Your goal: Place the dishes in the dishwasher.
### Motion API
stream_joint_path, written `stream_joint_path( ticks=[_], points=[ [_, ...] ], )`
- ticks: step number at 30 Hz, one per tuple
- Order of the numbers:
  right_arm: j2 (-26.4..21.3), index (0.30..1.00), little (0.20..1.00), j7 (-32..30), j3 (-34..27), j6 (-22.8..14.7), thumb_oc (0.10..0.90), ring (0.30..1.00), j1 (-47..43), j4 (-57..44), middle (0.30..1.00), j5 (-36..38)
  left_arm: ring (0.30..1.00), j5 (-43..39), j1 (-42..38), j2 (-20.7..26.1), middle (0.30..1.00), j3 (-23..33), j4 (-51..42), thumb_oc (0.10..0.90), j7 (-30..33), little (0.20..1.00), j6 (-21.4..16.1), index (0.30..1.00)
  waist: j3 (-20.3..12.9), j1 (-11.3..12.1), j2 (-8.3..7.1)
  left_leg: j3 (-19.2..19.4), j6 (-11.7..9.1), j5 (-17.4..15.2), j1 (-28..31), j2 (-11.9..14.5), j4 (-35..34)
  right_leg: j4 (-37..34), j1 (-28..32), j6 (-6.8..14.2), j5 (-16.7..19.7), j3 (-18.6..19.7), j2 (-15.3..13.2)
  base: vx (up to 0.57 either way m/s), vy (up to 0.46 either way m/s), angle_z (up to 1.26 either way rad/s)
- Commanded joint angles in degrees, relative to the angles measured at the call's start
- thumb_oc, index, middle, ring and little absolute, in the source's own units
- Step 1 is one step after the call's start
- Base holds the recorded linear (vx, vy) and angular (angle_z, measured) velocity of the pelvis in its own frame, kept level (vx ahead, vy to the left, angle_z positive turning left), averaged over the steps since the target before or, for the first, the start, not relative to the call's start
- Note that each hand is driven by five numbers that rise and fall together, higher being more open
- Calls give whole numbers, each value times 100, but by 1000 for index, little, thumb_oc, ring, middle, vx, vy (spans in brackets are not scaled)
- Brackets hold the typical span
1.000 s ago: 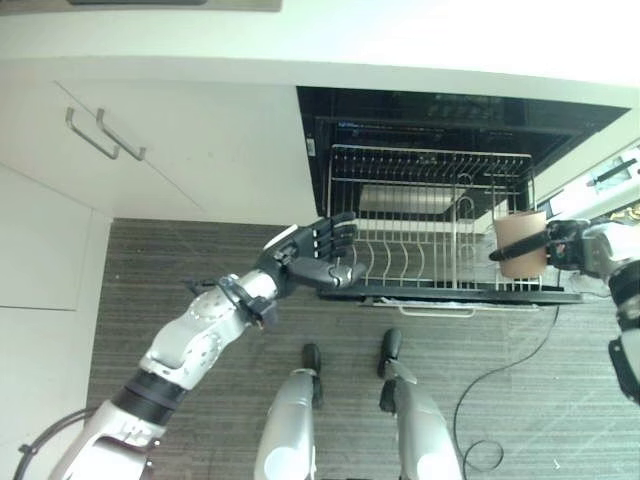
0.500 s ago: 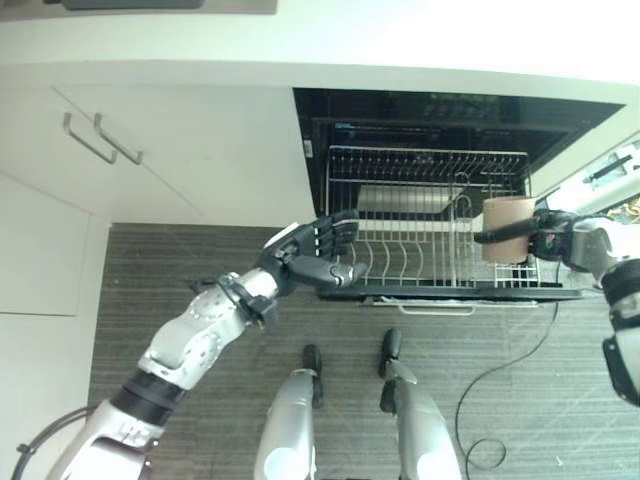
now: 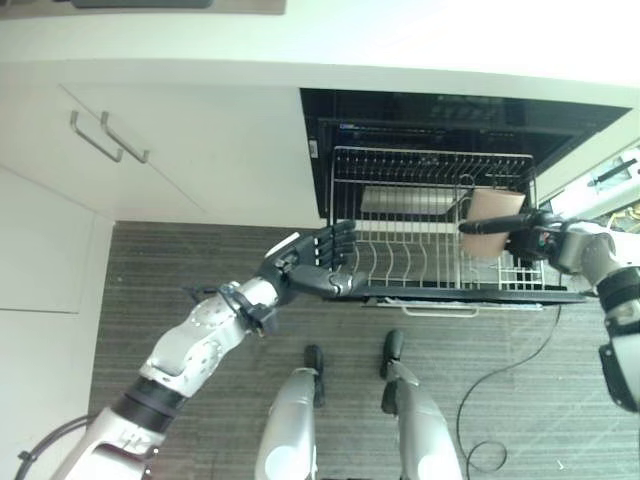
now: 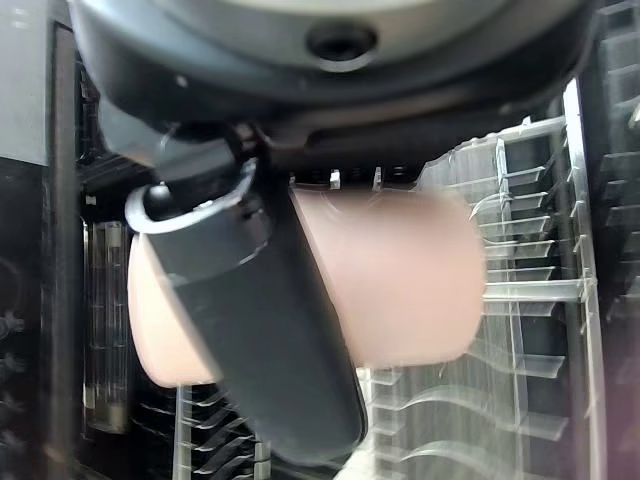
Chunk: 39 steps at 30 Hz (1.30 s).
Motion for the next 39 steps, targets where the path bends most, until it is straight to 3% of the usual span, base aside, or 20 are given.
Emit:
stream_joint_path(
  ticks=[1, 3, 8, 10, 11, 13, 15, 17, 19, 20, 22, 24, 26, 27, 30, 32, 34, 35, 37, 39],
  points=[
    [-390, 900, 900, -370, -28, -226, 800, 900, 20, -204, 900, -467, 900, -114, -82, -210, 900, -89, -606, 800, -76, 900, -553, 900, -533, 31, 162, -435, -566, 547, 288, 308, -936, 829, 125, 332, -1081, 103, -68, 4, -5, -7],
    [36, 900, 900, -1266, -175, 360, 800, 900, 188, -546, 900, -1441, 900, -184, -302, -188, 900, -132, -525, 800, -72, 900, -404, 900, -561, 17, 82, -356, -632, 598, 284, 332, -936, 829, 142, 374, -1099, 3, -166, 19, -39, -5],
    [-206, 900, 900, -616, -107, 227, 800, 900, 206, -492, 900, 454, 900, -209, -262, -129, 900, -24, -807, 800, -17, 900, -91, 900, -570, 54, 69, -436, -589, 558, 346, 307, -936, 829, 231, 396, -1094, 7, -140, 33, -58, 5],
    [-188, 900, 900, -1573, -221, 318, 800, 900, 332, -558, 900, -2241, 900, -175, -258, -132, 900, 13, -772, 800, -97, 900, -36, 900, -590, 71, 28, -412, -598, 580, 331, 328, -936, 829, 215, 398, -1080, -18, -170, 13, -16, 3],
    [-522, 900, 900, -888, -172, -19, 800, 900, 228, -428, 900, -502, 900, -245, -138, -100, 900, 46, -931, 800, -2, 900, -46, 900, -586, 65, 94, -469, -553, 550, 357, 310, -936, 829, 241, 402, -1077, 16, -144, -3, 31, 6],
    [-374, 900, 900, -1221, -272, 278, 800, 900, 239, -637, 900, -1801, 900, -232, -187, -147, 900, 37, -915, 800, 1, 900, 1, 900, -606, 59, 75, -426, -582, 579, 336, 312, -936, 829, 220, 399, -1089, -21, -191, 11, 33, 4],
    [-599, 900, 900, -682, -169, 65, 800, 900, 48, -411, 900, -96, 900, -327, -156, -60, 900, 1, -944, 800, -14, 900, -84, 900, -618, 73, 119, -456, -569, 604, 313, 304, -936, 829, 202, 401, -1053, -19, -189, 0, 0, 0],
    [-565, 900, 900, -1196, -204, 141, 800, 900, 42, -452, 900, -1856, 900, -306, -132, -52, 900, -18, -953, 800, -63, 900, -89, 900, -632, 98, 112, -438, -584, 588, 328, 309, -936, 829, 225, 403, -1082, -36, -207, 0, 0, 0],
    [-489, 900, 900, -1019, -268, 223, 800, 900, -46, -451, 900, -110, 900, -292, -54, -54, 900, -31, -949, 800, -84, 900, -179, 900, -646, 102, 143, -438, -584, 564, 333, 298, -936, 829, 238, 404, -1102, -44, -216, 0, 7, 3],
    [-527, 900, 900, -1468, -249, 143, 800, 900, -44, -441, 900, -1952, 900, -263, -41, -70, 900, -28, -939, 800, -121, 900, -169, 900, -653, 111, 130, -429, -587, 571, 333, 310, -936, 829, 231, 403, -1098, -40, -221, -1, 25, 4],
    [-622, 900, 900, -947, -239, 28, 800, 900, -177, -377, 900, 439, 900, -223, 93, -116, 900, 11, -1021, 800, -92, 900, -213, 900, -654, 102, 169, -459, -552, 580, 322, 298, -936, 829, 216, 381, -1076, -9, -198, -9, 37, 0],
    [-551, 900, 900, -1819, -291, 211, 800, 900, -132, -562, 900, -2300, 900, -252, 105, -94, 900, 20, -1061, 800, -97, 900, -157, 900, -657, 108, 154, -440, -560, 542, 359, 303, -936, 829, 247, 387, -1109, -1, -197, 23, 36, -4],
    [-533, 900, 900, -1162, -334, 273, 800, 900, -302, -611, 900, 1000, 900, -156, 200, -209, 900, -5, -1078, 800, -53, 900, -194, 900, -663, 101, 193, -474, -537, 521, 398, 295, -936, 829, 275, 366, -1122, 25, -180, 15, 38, -8],
    [-320, 900, 900, -1875, -410, 512, 800, 900, -211, -747, 900, -1100, 900, -196, 160, -179, 900, -41, -1026, 800, -60, 900, -205, 900, -684, 99, 170, -439, -564, 532, 379, 296, -936, 829, 250, 379, -1124, 17, -208, 16, 5, -4],
    [-590, 900, 900, -775, -307, 241, 800, 900, -323, -396, 900, 1307, 900, -194, 183, -141, 900, -34, -991, 800, -97, 900, -270, 900, -665, 116, 183, -483, -551, 512, 387, 313, -936, 829, 267, 370, -1111, 22, -173, 0, 0, 0],
    [-640, 900, 900, -1658, -297, -201, 800, 900, -80, -269, 900, -1432, 900, -169, 189, -96, 900, -27, -920, 800, -197, 900, -309, 900, -676, 139, 115, -470, -554, 513, 374, 299, -936, 829, 271, 372, -1107, 13, -150, -17, -46, 6],
    [-487, 900, 900, -842, -395, -66, 800, 900, -21, -494, 900, 1137, 900, -82, 157, -168, 900, -28, -890, 800, -205, 900, -279, 900, -670, 109, 91, -475, -557, 542, 361, 295, -936, 829, 261, 375, -1096, -7, -177, -22, -52, 2],
    [-354, 900, 900, -1937, -453, -21, 800, 900, 77, -698, 900, -458, 900, -64, 76, -175, 900, -52, -802, 800, -223, 900, -271, 900, -674, 99, 48, -431, -584, 532, 368, 317, -936, 829, 264, 389, -1119, -24, -197, -16, -53, 2],
    [-554, 900, 900, -1254, -328, -169, 800, 900, -203, -613, 900, 1028, 900, -121, 35, -165, 900, -70, -871, 800, -104, 900, -221, 900, -660, 83, 73, -488, -550, 508, 392, 312, -936, 829, 279, 396, -1111, 20, -155, 1, -17, 2],
    [-589, 900, 900, -2442, -284, 206, 800, 900, -286, -744, 900, -1992, 900, -158, -18, -111, 900, -79, -921, 800, -115, 900, -155, 900, -656, 96, 43, -457, -557, 517, 380, 325, -936, 829, 256, 400, -1099, 13, -173, -11, -7, -3]
  ],
)
